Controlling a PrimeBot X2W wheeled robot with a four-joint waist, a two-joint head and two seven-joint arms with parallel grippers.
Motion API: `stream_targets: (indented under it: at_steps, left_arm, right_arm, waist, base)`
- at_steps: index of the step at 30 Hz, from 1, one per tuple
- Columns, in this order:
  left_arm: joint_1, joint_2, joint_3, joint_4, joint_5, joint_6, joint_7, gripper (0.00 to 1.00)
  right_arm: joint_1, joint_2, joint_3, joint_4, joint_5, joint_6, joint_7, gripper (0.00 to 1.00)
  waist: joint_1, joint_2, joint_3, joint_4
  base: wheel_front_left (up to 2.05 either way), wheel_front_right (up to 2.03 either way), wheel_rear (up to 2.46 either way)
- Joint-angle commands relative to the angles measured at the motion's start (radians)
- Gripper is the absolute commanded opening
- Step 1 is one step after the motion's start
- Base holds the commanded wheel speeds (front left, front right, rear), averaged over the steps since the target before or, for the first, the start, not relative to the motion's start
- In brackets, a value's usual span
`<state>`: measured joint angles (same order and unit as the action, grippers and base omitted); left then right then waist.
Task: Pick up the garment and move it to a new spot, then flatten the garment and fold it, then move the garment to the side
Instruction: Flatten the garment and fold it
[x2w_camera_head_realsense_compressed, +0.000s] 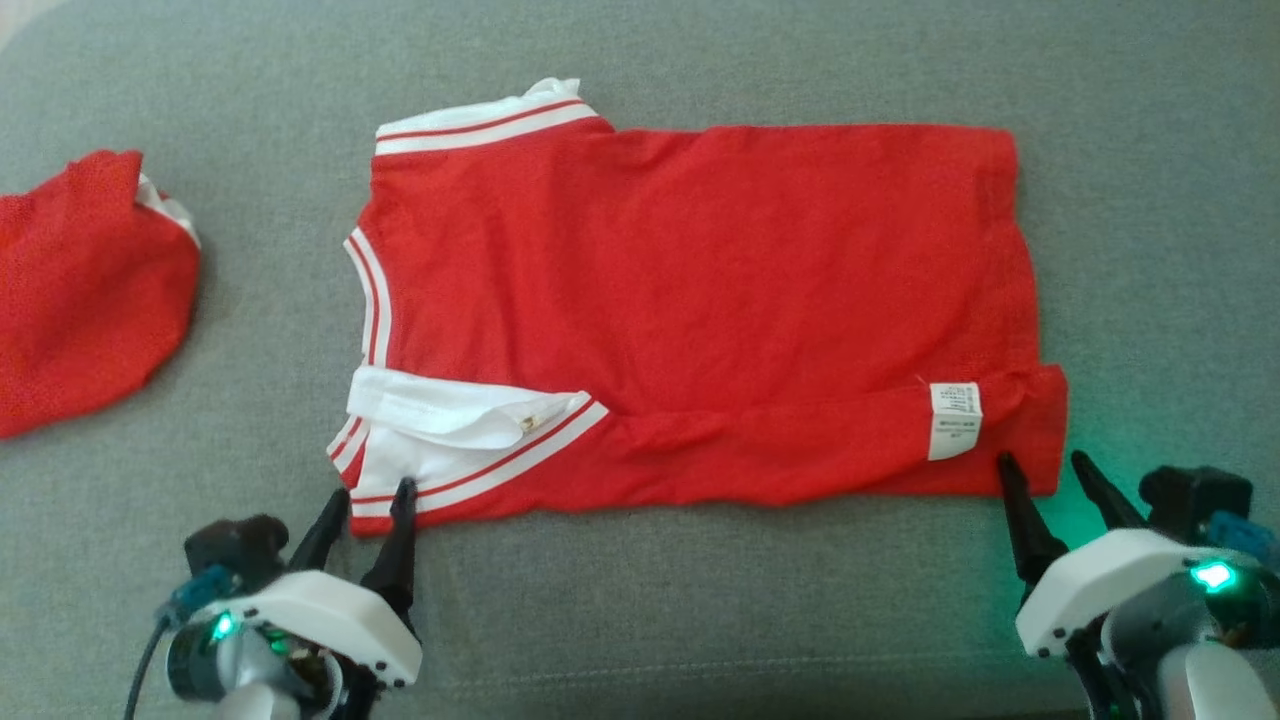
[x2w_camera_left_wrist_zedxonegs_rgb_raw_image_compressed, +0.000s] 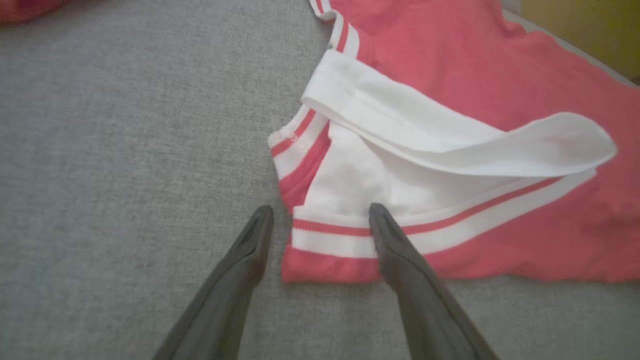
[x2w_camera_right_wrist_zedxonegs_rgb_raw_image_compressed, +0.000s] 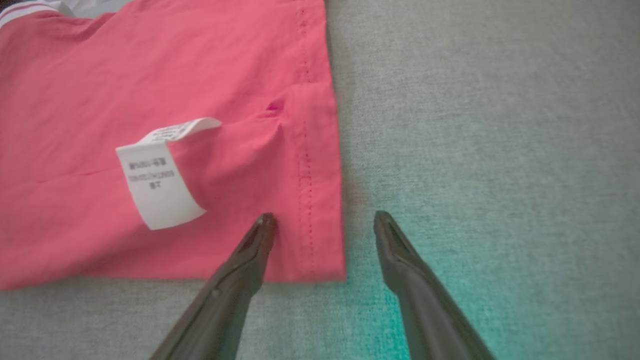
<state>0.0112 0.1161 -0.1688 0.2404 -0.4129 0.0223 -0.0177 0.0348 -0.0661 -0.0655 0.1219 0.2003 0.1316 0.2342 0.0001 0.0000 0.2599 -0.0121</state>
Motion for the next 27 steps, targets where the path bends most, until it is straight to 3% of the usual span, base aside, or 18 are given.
stream_targets:
  at_steps: [1,5,6,7,8,9,27]
  left_arm:
    - [-0.025,0.004,0.03,-0.014,-0.011,-0.004,0.007,1.0]
    - [-0.036,0.0,0.031,0.004,-0.041,-0.01,0.049,1.0]
    - [-0.037,0.001,0.029,0.009,-0.049,-0.014,0.063,1.0]
    - [-0.037,0.001,0.027,0.013,-0.056,-0.018,0.075,0.9]
    - [-0.04,0.005,0.027,0.013,-0.059,-0.019,0.08,0.16]
    - [-0.04,0.006,0.027,0.014,-0.059,-0.018,0.081,0.0]
    - [0.081,0.048,0.051,-0.136,-0.058,0.035,0.09,0.0]
  right_arm:
    - [-0.029,0.001,0.016,-0.029,-0.01,-0.001,0.006,1.0]
    - [-0.034,0.01,0.011,-0.031,0.001,-0.001,0.049,1.0]
    - [-0.035,0.011,0.011,-0.031,0.006,-0.001,0.058,0.68]
    - [-0.036,0.012,0.01,-0.033,0.009,-0.001,0.063,0.44]
    - [-0.038,0.013,0.008,-0.036,0.021,-0.001,0.068,0.0]
    - [-0.039,0.014,0.008,-0.04,0.029,-0.001,0.064,0.0]
    - [0.086,0.016,-0.034,-0.107,0.107,-0.001,0.101,0.0]
  waist:
    - [-0.0001,0.0,0.009,0.005]
    - [-0.0001,0.0,0.019,0.006]
    - [-0.0001,0.0,0.019,0.006]
    - [-0.0001,0.0,0.019,0.005]
    - [-0.0001,0.0,0.017,0.005]
    - [-0.0001,0.0,0.015,0.006]
    - [-0.0001,0.0,-0.088,0.017]
  base:
    - [0.0,0.0,0.0]
    - [0.0,0.0,0.0]
    - [0.0,0.0,0.0]
    - [0.0,0.0,0.0]
    - [0.0,0.0,0.0]
    - [0.0,0.0,0.0]
    - [0.0,0.0,0.0]
